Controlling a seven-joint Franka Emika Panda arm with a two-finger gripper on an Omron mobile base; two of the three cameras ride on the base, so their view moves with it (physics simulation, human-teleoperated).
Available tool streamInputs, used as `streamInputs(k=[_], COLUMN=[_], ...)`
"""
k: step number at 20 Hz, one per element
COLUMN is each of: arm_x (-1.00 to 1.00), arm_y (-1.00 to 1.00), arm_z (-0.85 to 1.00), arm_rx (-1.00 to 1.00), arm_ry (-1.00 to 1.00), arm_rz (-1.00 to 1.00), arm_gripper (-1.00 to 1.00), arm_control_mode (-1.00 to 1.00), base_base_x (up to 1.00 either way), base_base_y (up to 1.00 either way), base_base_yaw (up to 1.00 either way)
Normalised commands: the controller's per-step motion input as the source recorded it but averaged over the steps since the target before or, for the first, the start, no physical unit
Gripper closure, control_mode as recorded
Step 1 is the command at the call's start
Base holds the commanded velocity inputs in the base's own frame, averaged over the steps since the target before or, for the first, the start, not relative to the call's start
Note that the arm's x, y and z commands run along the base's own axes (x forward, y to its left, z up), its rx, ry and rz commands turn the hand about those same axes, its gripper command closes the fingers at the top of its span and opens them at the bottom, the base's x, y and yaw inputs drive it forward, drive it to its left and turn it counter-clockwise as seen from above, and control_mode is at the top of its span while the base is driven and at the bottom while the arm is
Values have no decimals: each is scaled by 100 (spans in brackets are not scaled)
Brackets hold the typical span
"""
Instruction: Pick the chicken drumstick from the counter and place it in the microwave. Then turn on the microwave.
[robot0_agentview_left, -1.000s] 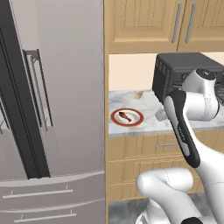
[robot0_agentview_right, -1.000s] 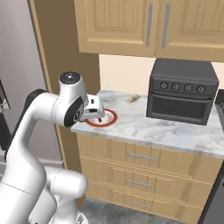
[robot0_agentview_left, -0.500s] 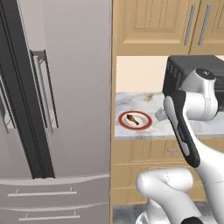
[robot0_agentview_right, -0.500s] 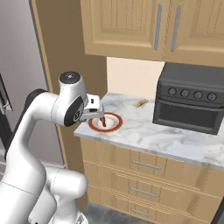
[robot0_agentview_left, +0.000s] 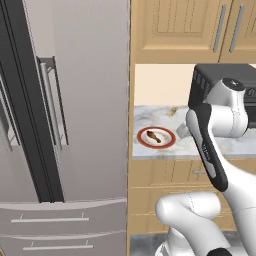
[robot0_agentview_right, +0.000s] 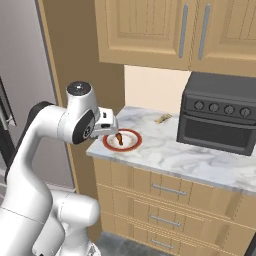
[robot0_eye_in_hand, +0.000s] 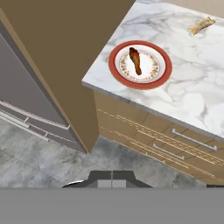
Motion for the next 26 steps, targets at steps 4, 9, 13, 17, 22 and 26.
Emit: streamInputs(k=[4, 9, 13, 17, 22, 26], arm_x=[0, 0, 9, 21, 17, 22], arm_y=[0, -6, -17, -23, -20, -12], arm_z=[0, -8, -12, -17, -14, -9], arm_rx=[0, 0, 0, 0, 0, 0], arm_ry=[0, 0, 0, 0, 0, 0], arm_rz=[0, 0, 0, 3, 3, 1], arm_gripper=[100, 100, 100, 100, 100, 100], arm_control_mode=[100, -100, -100, -100, -100, -100], base_base_x=[0, 0, 0, 0, 0, 0], base_base_y=[-3, 0, 0, 0, 0, 0], base_base_yaw=[0, 0, 0, 0, 0, 0])
